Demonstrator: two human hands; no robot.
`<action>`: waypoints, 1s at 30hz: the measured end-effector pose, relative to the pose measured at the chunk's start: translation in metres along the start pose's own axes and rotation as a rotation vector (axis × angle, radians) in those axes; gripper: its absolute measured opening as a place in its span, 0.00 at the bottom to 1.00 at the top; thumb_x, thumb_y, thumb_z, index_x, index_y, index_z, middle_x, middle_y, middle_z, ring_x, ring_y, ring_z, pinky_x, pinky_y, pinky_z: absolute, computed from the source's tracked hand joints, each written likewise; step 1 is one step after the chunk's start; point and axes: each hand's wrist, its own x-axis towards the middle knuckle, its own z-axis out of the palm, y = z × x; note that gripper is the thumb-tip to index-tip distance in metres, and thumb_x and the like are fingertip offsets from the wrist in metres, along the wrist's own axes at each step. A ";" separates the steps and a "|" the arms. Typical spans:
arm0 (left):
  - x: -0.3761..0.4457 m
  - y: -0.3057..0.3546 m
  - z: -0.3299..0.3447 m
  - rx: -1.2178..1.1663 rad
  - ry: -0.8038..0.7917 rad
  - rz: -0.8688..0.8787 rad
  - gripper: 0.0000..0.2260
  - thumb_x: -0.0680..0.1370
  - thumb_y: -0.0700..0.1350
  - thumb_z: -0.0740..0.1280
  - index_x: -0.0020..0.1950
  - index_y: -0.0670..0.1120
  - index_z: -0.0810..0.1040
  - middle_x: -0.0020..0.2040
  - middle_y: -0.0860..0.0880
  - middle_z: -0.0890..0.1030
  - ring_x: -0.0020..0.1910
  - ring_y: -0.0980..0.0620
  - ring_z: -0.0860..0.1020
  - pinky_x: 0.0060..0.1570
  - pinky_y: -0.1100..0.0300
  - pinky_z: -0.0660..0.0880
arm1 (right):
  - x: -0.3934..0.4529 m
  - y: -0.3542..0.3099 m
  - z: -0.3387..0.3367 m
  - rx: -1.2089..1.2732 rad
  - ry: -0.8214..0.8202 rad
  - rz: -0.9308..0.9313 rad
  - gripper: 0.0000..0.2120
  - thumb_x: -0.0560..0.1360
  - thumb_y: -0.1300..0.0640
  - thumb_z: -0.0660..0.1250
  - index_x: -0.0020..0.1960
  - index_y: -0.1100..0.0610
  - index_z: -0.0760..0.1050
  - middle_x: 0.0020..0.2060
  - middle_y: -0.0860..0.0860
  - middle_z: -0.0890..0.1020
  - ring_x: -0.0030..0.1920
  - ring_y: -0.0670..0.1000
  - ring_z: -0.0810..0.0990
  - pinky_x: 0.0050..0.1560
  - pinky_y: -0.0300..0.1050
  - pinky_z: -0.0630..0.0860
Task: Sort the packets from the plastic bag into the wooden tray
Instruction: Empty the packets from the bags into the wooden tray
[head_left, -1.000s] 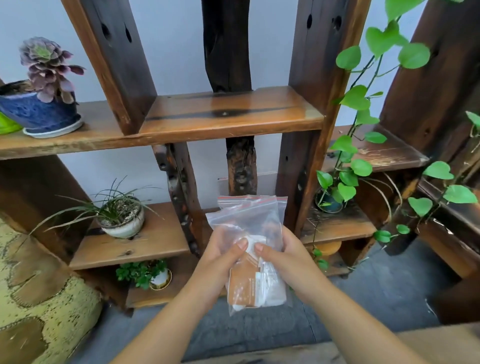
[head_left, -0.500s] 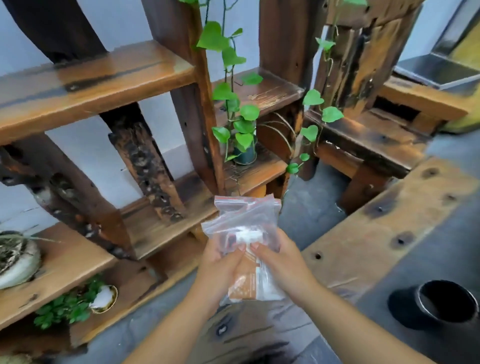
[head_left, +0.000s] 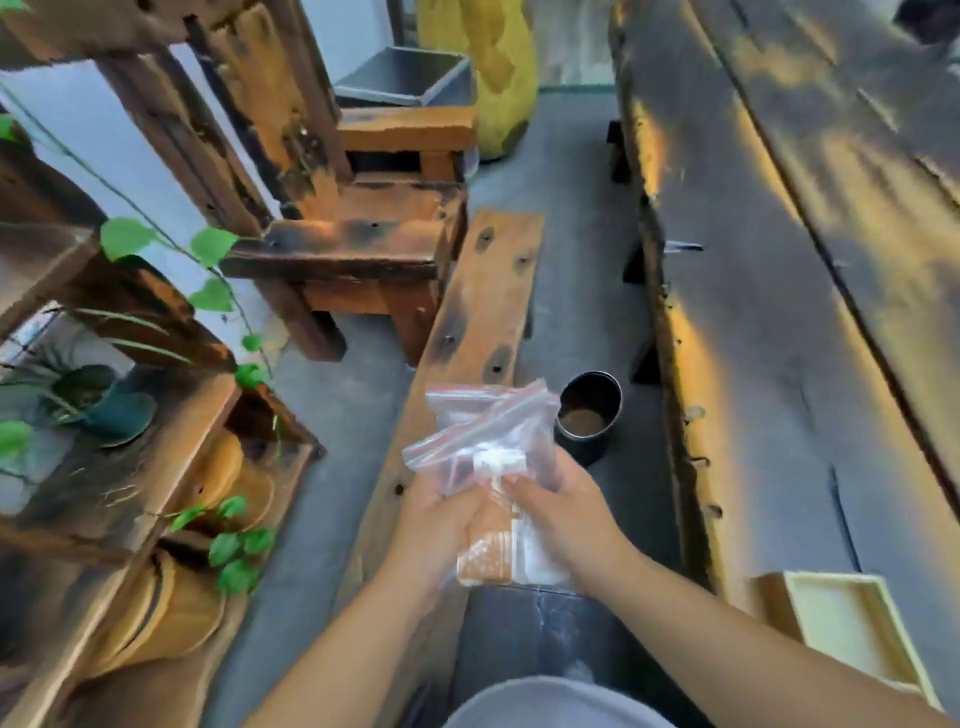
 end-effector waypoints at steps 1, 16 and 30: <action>0.011 -0.004 0.025 0.019 -0.061 -0.019 0.15 0.78 0.29 0.61 0.50 0.48 0.81 0.44 0.48 0.86 0.43 0.51 0.84 0.42 0.57 0.81 | -0.001 -0.005 -0.027 0.003 0.048 -0.012 0.17 0.73 0.60 0.70 0.62 0.54 0.78 0.57 0.60 0.83 0.59 0.63 0.81 0.62 0.67 0.75; 0.096 -0.076 0.301 0.476 -0.854 -0.232 0.15 0.73 0.37 0.66 0.59 0.46 0.80 0.55 0.39 0.83 0.55 0.37 0.81 0.56 0.42 0.77 | -0.067 -0.004 -0.263 0.288 0.873 -0.109 0.14 0.76 0.68 0.66 0.59 0.56 0.78 0.52 0.56 0.86 0.54 0.58 0.84 0.56 0.56 0.80; 0.207 -0.115 0.409 0.880 -1.430 -0.422 0.19 0.80 0.47 0.65 0.70 0.48 0.68 0.67 0.53 0.73 0.54 0.64 0.79 0.45 0.68 0.77 | 0.009 0.023 -0.303 0.413 1.393 0.160 0.34 0.69 0.40 0.72 0.70 0.46 0.64 0.62 0.46 0.77 0.60 0.48 0.78 0.62 0.54 0.76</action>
